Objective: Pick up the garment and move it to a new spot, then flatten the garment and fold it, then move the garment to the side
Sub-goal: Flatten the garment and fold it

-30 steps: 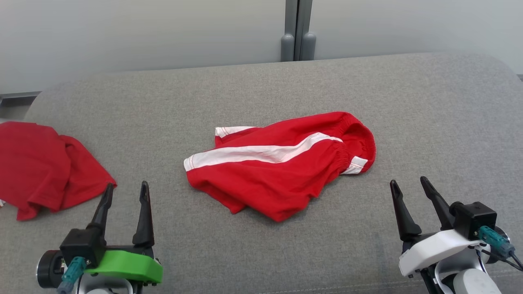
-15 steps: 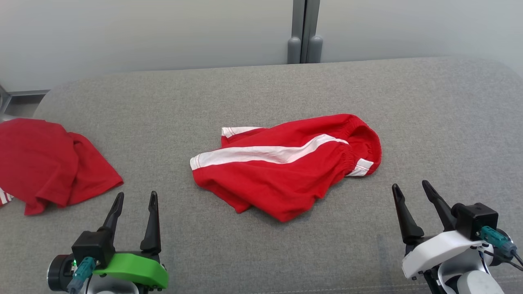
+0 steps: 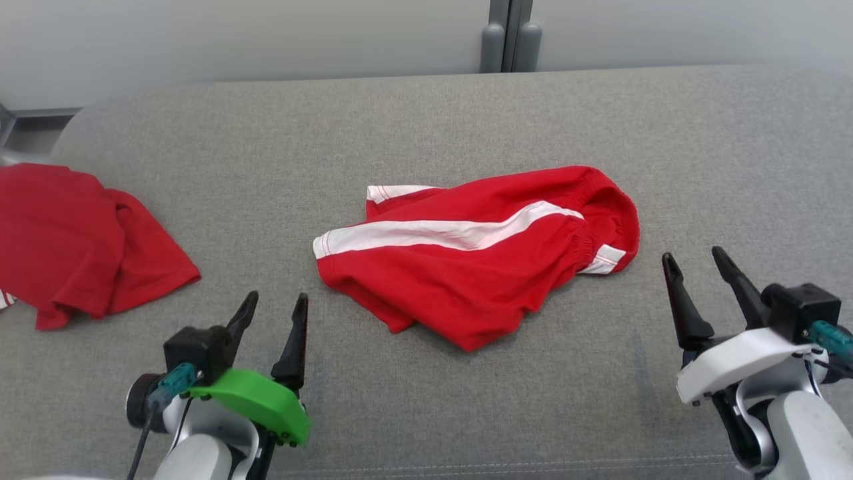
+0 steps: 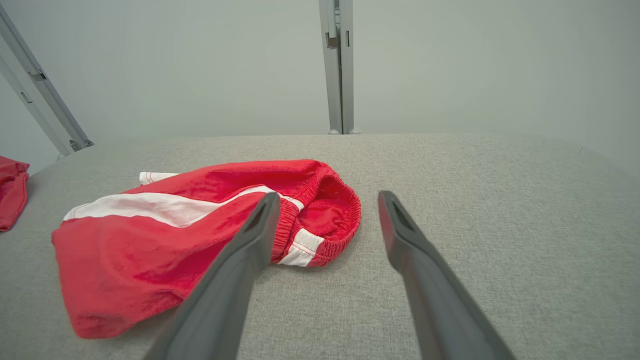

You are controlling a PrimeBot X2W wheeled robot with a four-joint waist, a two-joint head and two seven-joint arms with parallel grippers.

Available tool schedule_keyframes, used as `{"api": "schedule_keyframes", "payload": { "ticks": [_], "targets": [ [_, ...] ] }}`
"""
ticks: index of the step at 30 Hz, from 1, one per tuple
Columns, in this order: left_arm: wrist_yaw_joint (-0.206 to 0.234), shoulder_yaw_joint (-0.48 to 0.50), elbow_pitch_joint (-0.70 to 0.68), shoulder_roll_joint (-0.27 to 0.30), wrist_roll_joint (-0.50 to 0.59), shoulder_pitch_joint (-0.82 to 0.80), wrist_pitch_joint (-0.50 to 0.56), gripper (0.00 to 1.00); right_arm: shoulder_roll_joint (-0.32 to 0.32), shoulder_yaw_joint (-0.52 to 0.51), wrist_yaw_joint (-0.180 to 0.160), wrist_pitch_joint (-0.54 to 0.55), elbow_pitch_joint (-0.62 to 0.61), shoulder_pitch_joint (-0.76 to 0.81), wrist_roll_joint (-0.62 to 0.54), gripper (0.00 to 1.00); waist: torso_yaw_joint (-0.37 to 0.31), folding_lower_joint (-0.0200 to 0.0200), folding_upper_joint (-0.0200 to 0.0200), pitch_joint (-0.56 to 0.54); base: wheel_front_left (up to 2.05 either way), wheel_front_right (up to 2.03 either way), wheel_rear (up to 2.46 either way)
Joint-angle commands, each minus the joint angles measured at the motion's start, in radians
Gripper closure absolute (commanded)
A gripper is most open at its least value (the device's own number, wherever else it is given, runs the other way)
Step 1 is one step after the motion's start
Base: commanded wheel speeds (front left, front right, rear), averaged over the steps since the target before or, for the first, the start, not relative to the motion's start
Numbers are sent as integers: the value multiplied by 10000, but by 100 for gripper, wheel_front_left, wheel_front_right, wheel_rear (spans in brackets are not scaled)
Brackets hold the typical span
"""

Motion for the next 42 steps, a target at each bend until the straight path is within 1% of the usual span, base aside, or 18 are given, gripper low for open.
{"api": "schedule_keyframes", "payload": {
  "ticks": [1, 7, 11, 13, 15, 19, 24, 25, 30, 35, 36, 37, 38, 39, 41, 42],
  "targets": [
    [-133, -78, 84, -29, -127, -347, 215, 0, -102, 35, -10, -34, 113, -321, 167, 0, 63, 1, 0, 347, 0, 0, 0],
    [-676, -432, 637, -252, -411, -1594, 1344, 0, -633, 516, -10, 93, 862, -1548, 954, 0, 200, 1, 0, 1148, 0, 0, 0],
    [-1078, -583, 1057, -442, -711, -2529, 2003, 0, -1100, 1150, -10, 459, 1372, -2402, 1761, 0, 384, 1, 0, 1702, 0, 0, 0],
    [-1246, -610, 1289, -525, -860, -2975, 2236, 0, -1260, 1508, -10, 650, 1579, -2794, 2230, 0, 478, 1, 0, 1935, 0, 0, 0],
    [-1363, -620, 1577, -559, -972, -3365, 2459, 0, -1553, 1885, -7, 850, 1797, -3148, 2525, 0, 574, 1, 0, 2138, 0, 0, 0],
    [-1583, -581, 2190, -667, -1324, -4011, 2733, 0, -1812, 2531, -7, 1285, 2187, -3733, 3302, 0, 692, 1, 0, 2444, 0, 0, 0],
    [-1779, -612, 2859, -813, -1757, -4564, 2899, 0, -2088, 3024, -7, 1751, 2545, -4237, 4205, 0, 768, 1, 0, 2699, 0, 0, 0],
    [-1779, -612, 2859, -813, -1757, -4564, 2899, 0, -2088, 3024, -7, 1751, 2545, -4237, 4205, 0, 768, 1, 0, 2699, 0, 0, 0],
    [-1886, -785, 3425, -884, -2193, -4903, 3035, 0, -2312, 3440, -6, 2026, 2587, -4505, 5115, 0, 752, 1, 0, 2797, 0, 0, 0],
    [-1932, -981, 3706, -894, -2579, -5094, 2912, 0, -2569, 3759, -7, 1820, 2308, -4680, 5911, 0, 705, 1, 0, 2837, 0, 0, 0],
    [-1933, -1025, 3765, -875, -2646, -5126, 2905, 17, -2610, 3840, -6, 1798, 2254, -4689, 6059, 0, 696, 1, 0, 2841, 0, 0, 0],
    [-1937, -1090, 3784, -879, -2742, -5127, 2912, 40, -2642, 3903, -6, 1717, 2183, -4702, 6227, 0, 685, 1, 0, 2845, 0, 0, 0],
    [-1939, -1151, 3803, -851, -2755, -5165, 2851, 61, -2700, 3947, -7, 1651, 2135, -4718, 6348, 0, 676, 1, 0, 2853, 0, 0, 0],
    [-1938, -1208, 3834, -804, -2796, -5225, 2800, 99, -2764, 4002, -7, 1582, 2111, -4736, 6448, 6, 665, 1, 0, 2865, 0, 0, 0],
    [-1940, -1344, 3865, -789, -2954, -5281, 2780, 100, -2785, 4159, -6, 1499, 2001, -4746, 6779, 52, 640, 1, 0, 2889, 0, 0, 0],
    [-1941, -1397, 3900, -751, -3006, -5314, 2737, 100, -2844, 4210, -6, 1461, 2000, -4760, 6871, 66, 628, 1, 0, 2899, 0, 0, 0]
  ]
}}
